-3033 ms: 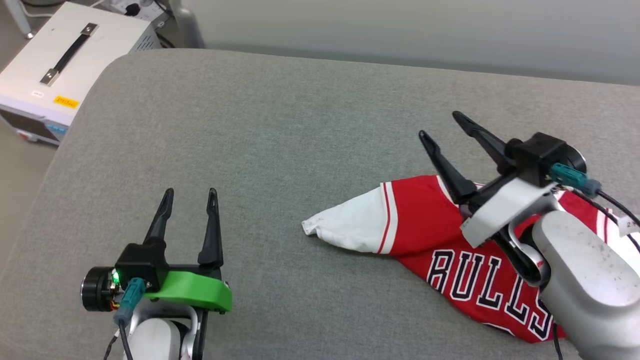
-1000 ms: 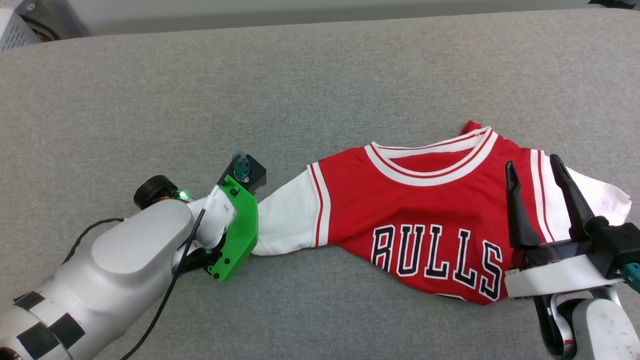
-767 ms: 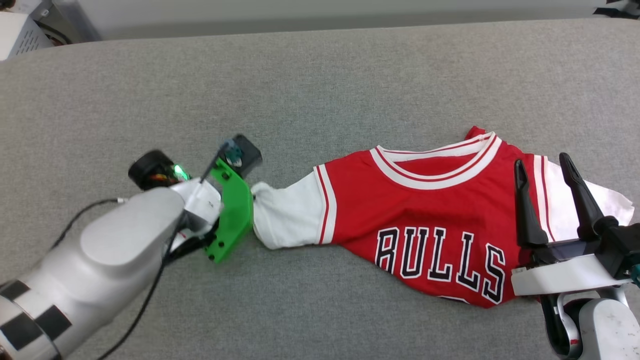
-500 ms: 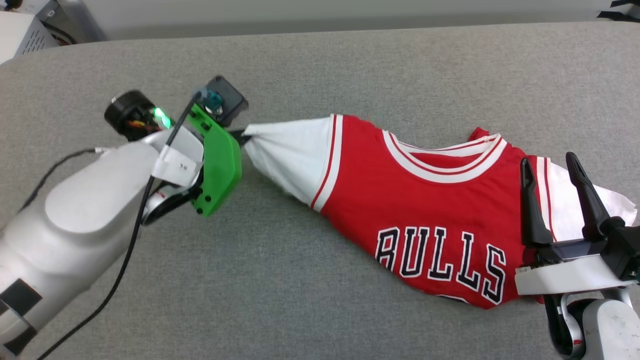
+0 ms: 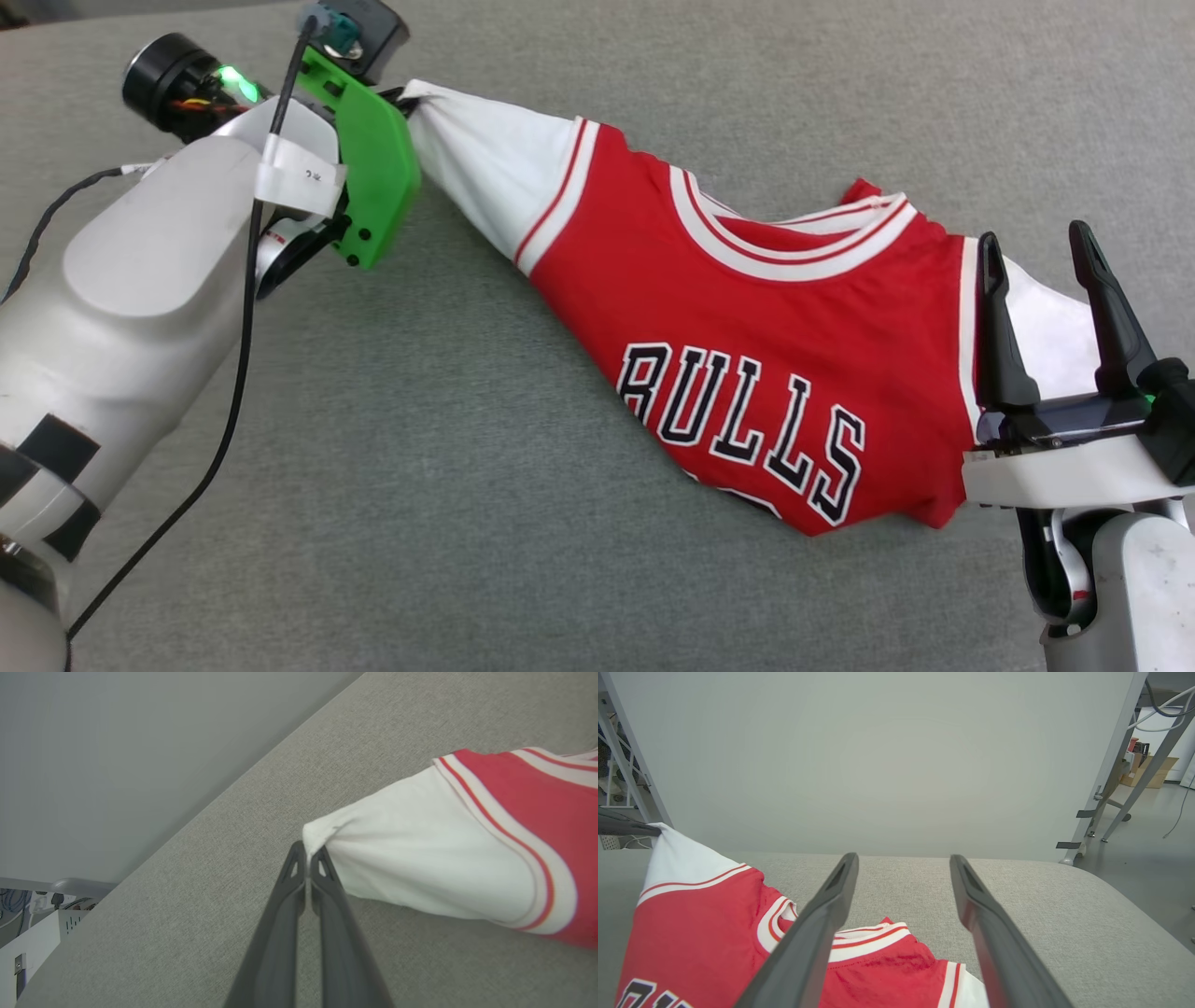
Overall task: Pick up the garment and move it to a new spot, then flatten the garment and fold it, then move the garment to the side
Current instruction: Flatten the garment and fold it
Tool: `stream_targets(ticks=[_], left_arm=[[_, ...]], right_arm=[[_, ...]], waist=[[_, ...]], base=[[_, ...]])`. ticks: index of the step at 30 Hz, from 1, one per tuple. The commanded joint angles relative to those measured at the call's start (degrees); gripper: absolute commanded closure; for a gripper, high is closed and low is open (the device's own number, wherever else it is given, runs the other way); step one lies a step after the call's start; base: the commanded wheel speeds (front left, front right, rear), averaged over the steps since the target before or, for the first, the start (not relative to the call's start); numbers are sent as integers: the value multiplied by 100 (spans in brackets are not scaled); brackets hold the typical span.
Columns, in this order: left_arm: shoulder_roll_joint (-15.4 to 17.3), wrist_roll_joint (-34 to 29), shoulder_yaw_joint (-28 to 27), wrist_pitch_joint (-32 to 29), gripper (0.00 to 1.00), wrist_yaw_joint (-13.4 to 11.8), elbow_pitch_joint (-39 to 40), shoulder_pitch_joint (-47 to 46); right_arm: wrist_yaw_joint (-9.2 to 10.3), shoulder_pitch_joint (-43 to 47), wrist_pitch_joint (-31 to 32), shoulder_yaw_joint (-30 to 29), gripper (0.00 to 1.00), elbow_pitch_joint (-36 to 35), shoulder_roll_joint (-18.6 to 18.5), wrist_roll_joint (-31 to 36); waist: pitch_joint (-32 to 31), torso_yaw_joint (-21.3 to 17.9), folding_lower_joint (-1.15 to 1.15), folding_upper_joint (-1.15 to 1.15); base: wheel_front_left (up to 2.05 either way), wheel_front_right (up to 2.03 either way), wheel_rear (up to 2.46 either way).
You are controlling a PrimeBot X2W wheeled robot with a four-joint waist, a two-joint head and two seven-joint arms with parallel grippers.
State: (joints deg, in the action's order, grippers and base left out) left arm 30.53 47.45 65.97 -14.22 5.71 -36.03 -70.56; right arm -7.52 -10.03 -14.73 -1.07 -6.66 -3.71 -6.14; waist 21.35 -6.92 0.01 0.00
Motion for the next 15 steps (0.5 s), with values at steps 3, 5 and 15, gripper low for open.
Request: stream_targets(ticks=[3, 5, 15], left_arm=[[-158, 37, -14, 92, 100, -9, -718, -75], [-231, 121, -18, 87, 100, 21, -1170, -13], [-438, 353, 84, 314, 100, 155, -2337, 256]], right_arm=[[3, -145, -27, -35, 0, -35, 35, 17], [3, -172, -27, -60, 0, -23, 43, 24], [3, -203, -27, -246, 0, -10, 67, 61]], waist=[[395, -376, -1, 0], [457, -440, -1, 0], [508, -447, -1, 0]], base=[[0, 0, 0], [0, 0, 0], [0, 0, 0]])
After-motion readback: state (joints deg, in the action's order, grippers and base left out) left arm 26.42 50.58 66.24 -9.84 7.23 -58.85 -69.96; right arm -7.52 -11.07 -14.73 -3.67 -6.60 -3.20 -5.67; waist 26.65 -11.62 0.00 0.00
